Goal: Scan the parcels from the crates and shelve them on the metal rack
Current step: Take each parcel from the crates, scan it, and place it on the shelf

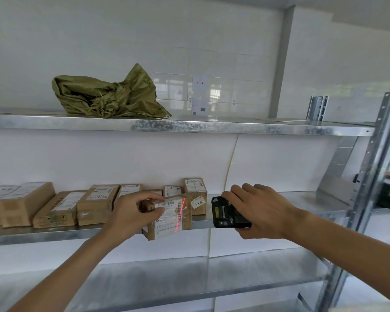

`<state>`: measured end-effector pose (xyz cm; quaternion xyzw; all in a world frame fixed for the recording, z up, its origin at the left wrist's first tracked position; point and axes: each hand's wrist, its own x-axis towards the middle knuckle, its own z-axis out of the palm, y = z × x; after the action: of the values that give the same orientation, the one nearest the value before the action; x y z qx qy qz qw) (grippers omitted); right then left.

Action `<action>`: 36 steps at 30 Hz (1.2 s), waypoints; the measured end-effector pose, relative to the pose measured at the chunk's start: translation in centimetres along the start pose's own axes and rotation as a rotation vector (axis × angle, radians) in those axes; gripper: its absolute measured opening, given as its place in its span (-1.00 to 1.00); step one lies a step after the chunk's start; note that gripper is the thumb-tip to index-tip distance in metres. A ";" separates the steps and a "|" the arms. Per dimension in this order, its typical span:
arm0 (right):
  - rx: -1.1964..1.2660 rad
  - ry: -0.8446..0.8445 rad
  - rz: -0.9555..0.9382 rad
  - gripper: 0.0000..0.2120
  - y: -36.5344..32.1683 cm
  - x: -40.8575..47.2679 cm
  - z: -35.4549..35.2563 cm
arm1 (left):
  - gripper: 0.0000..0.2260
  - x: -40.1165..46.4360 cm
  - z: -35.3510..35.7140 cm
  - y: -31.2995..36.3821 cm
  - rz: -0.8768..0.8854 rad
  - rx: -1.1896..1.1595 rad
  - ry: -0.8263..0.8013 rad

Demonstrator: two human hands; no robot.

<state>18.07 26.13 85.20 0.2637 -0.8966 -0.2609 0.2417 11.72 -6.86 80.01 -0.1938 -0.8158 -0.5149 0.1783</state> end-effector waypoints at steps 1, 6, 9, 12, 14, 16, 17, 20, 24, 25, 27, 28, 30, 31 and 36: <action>-0.020 0.002 -0.006 -0.39 0.1 0.0 0.0 | -0.78 0.1 0.0 0.0 0.006 0.009 -0.001; -0.061 -0.002 -0.019 -0.39 0.3 -0.2 -0.2 | -0.78 0.0 0.0 0.1 0.007 0.006 0.002; -0.054 -0.002 -0.010 -0.38 0.1 0.0 -0.6 | -0.78 -0.2 0.1 0.2 -0.003 0.010 -0.001; -0.036 -0.036 0.008 -0.39 0.0 0.2 -1.0 | -0.78 -0.3 0.0 0.3 0.001 0.020 -0.003; -0.021 -0.066 0.012 -0.38 -0.2 0.2 -0.9 | -0.78 -0.4 0.0 0.4 0.006 0.030 -0.005; -0.031 -0.118 0.013 -0.33 -0.3 0.1 -0.6 | -0.77 -0.5 -0.1 0.4 0.003 0.030 -0.002; -0.044 -0.144 0.016 -0.27 -0.4 0.0 -0.4 | -0.77 -0.5 -0.1 0.3 0.003 0.027 -0.001; -0.084 -0.166 0.045 -0.14 -0.7 -0.1 0.3 | -0.73 -0.8 0.1 0.1 -0.006 0.003 -0.017; -0.063 -0.067 0.054 -0.33 -0.5 -0.1 0.7 | -0.72 -1.0 0.5 0.0 -0.016 -0.009 -0.029; -0.059 -0.062 0.048 -0.38 -0.4 -0.1 0.7 | -0.72 -0.9 0.6 0.0 -0.015 -0.018 -0.030; -0.030 -0.065 0.058 -0.41 -0.1 -0.3 0.6 | -0.70 -0.8 0.8 0.0 -0.019 -0.050 -0.033; 0.003 -0.072 0.076 -0.40 0.0 -0.5 0.5 | -0.71 -0.7 1.0 0.0 -0.027 -0.074 -0.034; 0.091 -0.098 0.116 -0.34 0.0 -0.9 0.3 | -0.74 -0.5 1.4 0.0 -0.055 -0.139 -0.021; 0.133 -0.113 0.135 -0.32 0.0 -1.1 0.2 | -0.76 -0.3 1.6 0.0 -0.073 -0.175 -0.013; 0.301 -0.183 0.204 -0.28 -0.4 -1.9 -0.1 | -0.88 0.3 4.1 0.4 -0.187 -0.381 0.021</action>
<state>19.76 26.93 84.47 0.1798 -0.9658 -0.1210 0.1420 11.29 -2.99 78.77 -0.1419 -0.7162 -0.6762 0.0983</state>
